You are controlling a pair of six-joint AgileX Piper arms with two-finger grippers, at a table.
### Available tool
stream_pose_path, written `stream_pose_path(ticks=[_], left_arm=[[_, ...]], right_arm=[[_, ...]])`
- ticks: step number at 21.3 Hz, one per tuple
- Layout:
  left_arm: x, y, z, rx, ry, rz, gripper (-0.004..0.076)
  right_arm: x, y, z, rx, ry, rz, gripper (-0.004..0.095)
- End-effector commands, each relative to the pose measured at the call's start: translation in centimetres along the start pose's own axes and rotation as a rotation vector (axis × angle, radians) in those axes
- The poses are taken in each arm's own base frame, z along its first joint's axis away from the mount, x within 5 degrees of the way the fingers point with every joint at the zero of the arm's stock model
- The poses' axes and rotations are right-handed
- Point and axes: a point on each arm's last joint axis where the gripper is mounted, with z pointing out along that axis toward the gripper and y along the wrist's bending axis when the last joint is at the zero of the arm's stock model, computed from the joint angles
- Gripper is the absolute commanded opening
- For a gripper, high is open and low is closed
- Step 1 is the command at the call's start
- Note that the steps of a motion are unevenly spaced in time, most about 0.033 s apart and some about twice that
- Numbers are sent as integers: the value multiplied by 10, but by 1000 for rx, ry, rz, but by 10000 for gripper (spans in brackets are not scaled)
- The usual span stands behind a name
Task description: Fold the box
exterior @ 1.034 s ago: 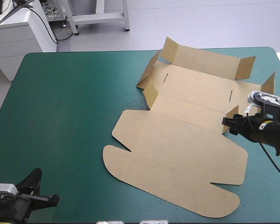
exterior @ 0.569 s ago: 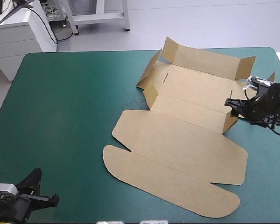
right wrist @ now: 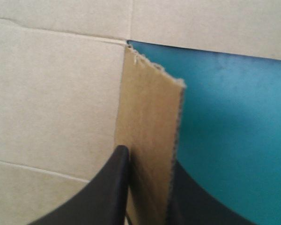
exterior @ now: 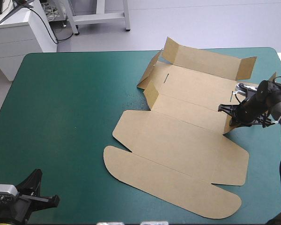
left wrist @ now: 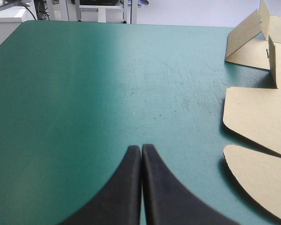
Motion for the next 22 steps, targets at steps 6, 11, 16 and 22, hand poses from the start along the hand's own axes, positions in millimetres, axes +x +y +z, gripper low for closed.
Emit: stream_pose_path(ticks=[6,11,16,22], left_arm=[[-12,-1,-6,14,-105,-6,-8],[-12,-1,-6,14,-105,-4,-8],[-12,-1,-6,14,-105,-4,-8],[-12,-1,-6,14,-105,-1,-8]], right_arm=[[-17,17,-30,-82,-45,-189,1],[-19,62,-15,-7,-14,-532,1],[-29,127,-18,-14,-72,-971,0],[-24,181,-19,-42,-146,-1337,-2]])
